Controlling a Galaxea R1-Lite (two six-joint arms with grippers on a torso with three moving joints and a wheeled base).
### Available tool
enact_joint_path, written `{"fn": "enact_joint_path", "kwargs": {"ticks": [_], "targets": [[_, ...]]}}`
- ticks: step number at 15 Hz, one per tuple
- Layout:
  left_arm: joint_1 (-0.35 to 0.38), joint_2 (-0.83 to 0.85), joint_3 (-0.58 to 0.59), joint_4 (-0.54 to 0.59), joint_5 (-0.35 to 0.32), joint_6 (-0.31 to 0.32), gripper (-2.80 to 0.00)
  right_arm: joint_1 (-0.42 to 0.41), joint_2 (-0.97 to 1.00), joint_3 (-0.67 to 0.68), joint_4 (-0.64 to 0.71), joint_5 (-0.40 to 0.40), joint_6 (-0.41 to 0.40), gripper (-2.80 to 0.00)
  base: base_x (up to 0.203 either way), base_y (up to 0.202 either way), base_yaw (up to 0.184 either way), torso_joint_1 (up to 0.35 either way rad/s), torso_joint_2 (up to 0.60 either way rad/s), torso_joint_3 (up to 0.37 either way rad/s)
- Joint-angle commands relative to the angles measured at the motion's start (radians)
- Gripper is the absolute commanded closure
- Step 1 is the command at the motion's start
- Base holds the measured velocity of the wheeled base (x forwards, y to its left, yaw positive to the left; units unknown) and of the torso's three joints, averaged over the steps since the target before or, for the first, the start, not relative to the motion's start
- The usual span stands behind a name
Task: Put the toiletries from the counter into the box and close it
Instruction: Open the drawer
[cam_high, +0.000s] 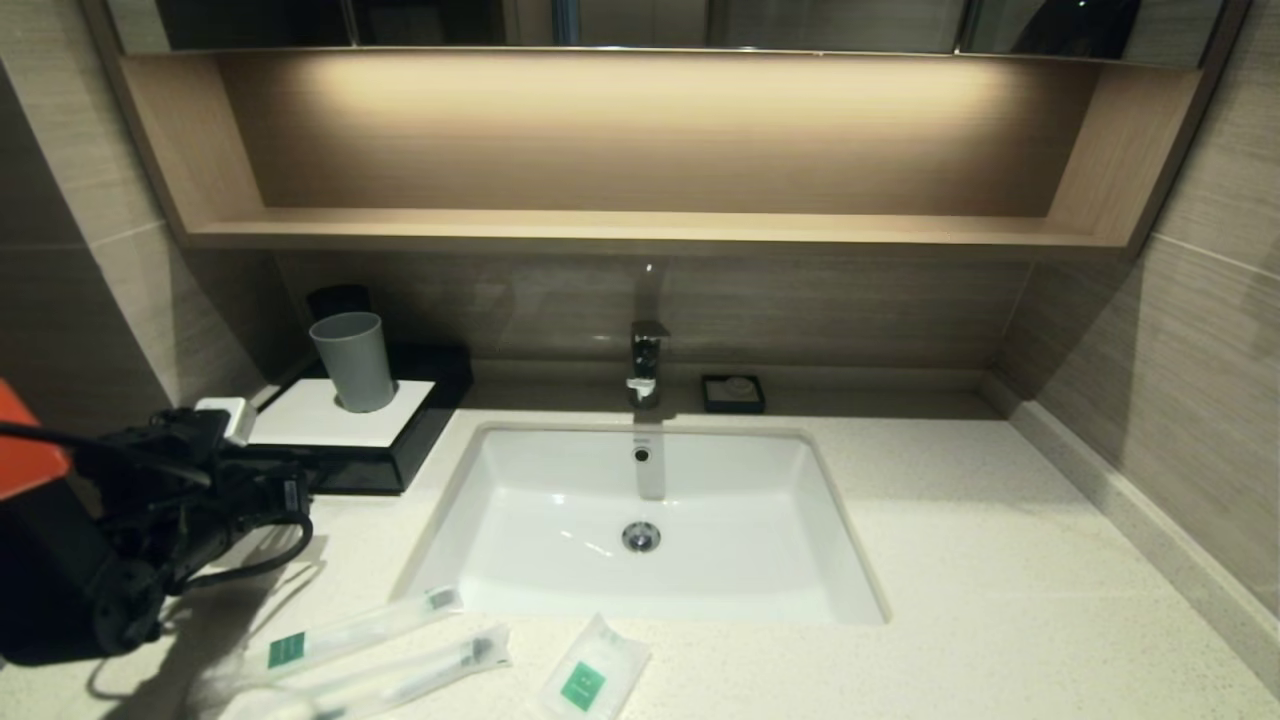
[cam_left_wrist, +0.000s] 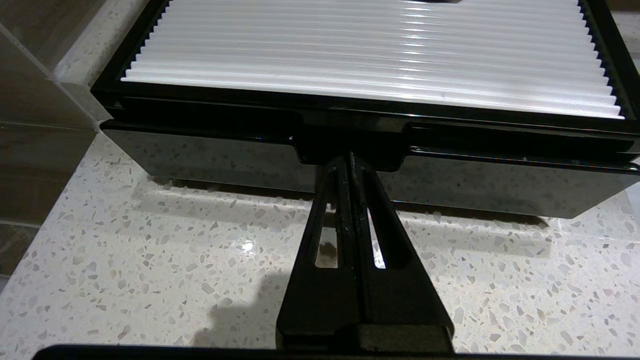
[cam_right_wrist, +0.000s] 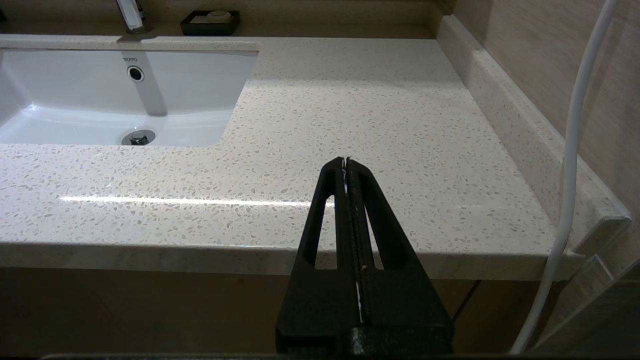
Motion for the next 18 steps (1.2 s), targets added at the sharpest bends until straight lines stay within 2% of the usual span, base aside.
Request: {"fn": "enact_joint_path", "kwargs": {"ticks": [1,18], "targets": [[-0.001,0.004,-0.001,-0.007,-0.001,0.0,0.0,0.0,0.001,0.002,0.0,0.0,-0.001,0.0,0.0,0.0,0.0,0.0,0.0,0.0],[-0.001,0.035,-0.044,-0.006,0.001,0.0,0.0,0.0,0.0,0.002,-0.001,0.0,-0.001,0.0,0.0,0.0,0.0,0.0,0.0,0.0]]}}
